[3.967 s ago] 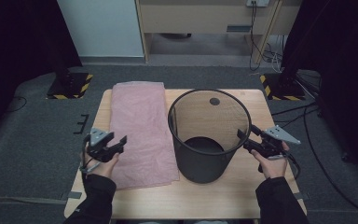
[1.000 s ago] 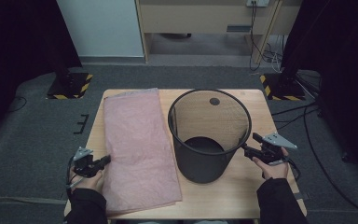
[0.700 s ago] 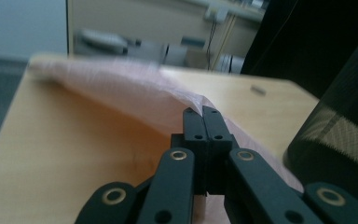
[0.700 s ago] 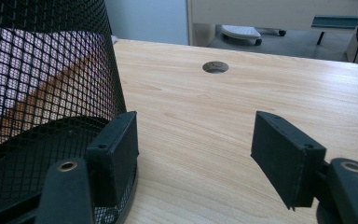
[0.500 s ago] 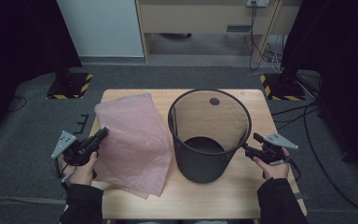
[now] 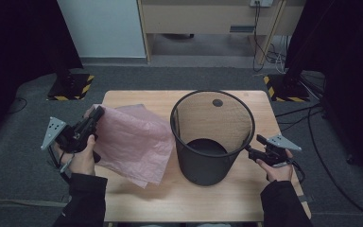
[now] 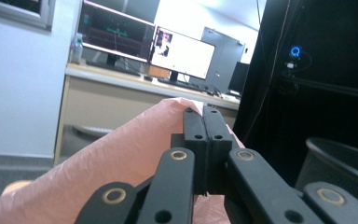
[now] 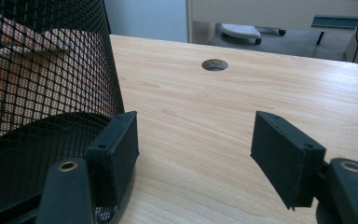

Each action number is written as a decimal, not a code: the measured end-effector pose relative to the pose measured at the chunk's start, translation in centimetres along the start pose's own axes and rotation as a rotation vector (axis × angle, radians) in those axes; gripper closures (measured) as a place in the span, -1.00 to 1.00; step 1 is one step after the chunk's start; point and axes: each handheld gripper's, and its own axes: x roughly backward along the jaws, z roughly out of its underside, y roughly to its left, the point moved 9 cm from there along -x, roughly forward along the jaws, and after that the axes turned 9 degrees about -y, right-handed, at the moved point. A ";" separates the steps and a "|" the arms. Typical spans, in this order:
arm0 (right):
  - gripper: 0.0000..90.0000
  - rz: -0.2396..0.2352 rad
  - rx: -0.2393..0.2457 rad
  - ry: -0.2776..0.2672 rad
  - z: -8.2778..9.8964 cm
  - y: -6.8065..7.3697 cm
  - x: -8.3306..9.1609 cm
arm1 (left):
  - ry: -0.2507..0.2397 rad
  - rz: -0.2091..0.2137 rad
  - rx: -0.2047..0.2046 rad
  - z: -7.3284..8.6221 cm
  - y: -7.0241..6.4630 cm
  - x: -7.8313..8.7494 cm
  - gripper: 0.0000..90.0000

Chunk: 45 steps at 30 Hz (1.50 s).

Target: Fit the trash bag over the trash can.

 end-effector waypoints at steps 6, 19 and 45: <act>-0.29 -0.003 -0.001 0.006 0.1 0.0 -0.1 | -0.036 0.001 -0.008 -1.4 -0.6 -1.5 1.00; -0.28 -0.004 0.009 0.011 0.3 -0.1 -0.4 | -0.166 0.006 -0.036 -8.3 -3.0 -5.2 1.00; -0.25 0.026 -0.017 -0.065 -1.5 -1.2 0.3 | -0.223 0.153 -0.015 -7.6 -10.2 -7.3 1.00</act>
